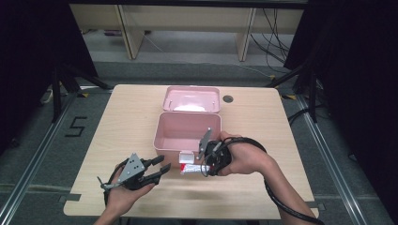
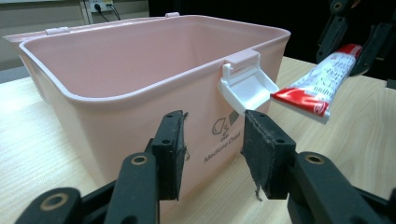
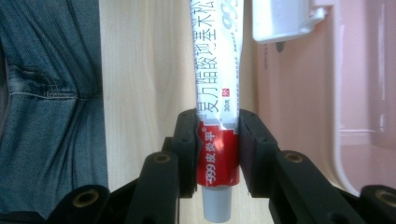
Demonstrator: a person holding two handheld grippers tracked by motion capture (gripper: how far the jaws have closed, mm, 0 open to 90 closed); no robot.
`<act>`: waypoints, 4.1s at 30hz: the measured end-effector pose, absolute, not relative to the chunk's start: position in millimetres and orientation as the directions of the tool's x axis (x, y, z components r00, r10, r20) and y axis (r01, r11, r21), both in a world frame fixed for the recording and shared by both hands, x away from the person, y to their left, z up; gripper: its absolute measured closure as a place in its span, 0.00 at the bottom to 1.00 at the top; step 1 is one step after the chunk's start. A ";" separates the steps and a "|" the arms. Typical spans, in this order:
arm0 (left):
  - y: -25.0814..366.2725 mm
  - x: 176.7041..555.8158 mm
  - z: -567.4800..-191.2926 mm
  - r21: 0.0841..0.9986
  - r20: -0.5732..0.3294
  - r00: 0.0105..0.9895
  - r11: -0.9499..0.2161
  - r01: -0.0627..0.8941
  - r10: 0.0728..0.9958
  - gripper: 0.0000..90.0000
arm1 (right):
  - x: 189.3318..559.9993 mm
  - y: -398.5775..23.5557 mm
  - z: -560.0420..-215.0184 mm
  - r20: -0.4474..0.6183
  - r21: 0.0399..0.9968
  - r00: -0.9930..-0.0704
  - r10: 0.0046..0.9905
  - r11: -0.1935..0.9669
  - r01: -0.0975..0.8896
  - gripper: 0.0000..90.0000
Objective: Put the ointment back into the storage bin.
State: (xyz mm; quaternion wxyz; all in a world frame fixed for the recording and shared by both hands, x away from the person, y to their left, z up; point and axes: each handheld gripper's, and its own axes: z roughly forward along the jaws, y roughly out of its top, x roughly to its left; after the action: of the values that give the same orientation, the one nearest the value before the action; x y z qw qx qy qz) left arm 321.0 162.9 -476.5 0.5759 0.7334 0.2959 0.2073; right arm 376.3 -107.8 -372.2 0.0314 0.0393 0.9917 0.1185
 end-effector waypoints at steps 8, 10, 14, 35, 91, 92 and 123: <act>163.4 320.8 -476.2 0.967 -0.034 0.739 -0.165 0.194 0.673 0.65 | 376.9 -110.8 -361.4 -0.050 0.253 -0.992 0.112 0.963 0.096 0.79; 163.4 320.8 -476.4 0.967 -0.035 0.739 -0.163 0.195 0.673 0.65 | 378.6 -112.2 -359.2 -0.060 0.259 -0.993 0.104 0.962 0.085 0.79; 162.8 320.6 -476.9 0.967 -0.038 0.739 -0.162 0.198 0.673 0.65 | 381.1 -113.2 -355.0 -0.074 0.278 -0.994 0.085 0.959 0.062 0.79; 162.7 319.6 -477.5 0.966 -0.042 0.739 -0.160 0.201 0.673 0.65 | 395.6 -116.9 -341.0 -0.089 0.318 -0.985 0.150 0.941 0.114 0.79; 162.9 318.2 -478.1 0.965 -0.042 0.741 -0.163 0.203 0.670 0.65 | 445.5 -99.2 -358.2 -0.103 0.299 -0.975 0.199 0.941 0.161 0.79; 162.7 318.3 -478.2 0.966 -0.043 0.741 -0.162 0.203 0.670 0.65 | 445.9 -99.2 -358.8 -0.107 0.292 -0.975 0.196 0.943 0.158 0.79; 162.5 317.7 -480.3 0.964 -0.048 0.742 -0.163 0.209 0.668 0.65 | 455.9 -83.4 -380.6 -0.070 0.175 -0.984 0.161 0.973 0.147 0.79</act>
State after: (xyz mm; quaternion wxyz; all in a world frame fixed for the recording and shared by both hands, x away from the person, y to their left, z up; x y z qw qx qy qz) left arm 317.7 162.5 -480.3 0.5743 0.7357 0.2981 0.1999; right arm 455.9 -83.4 -380.6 0.0419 0.0775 0.9925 0.0851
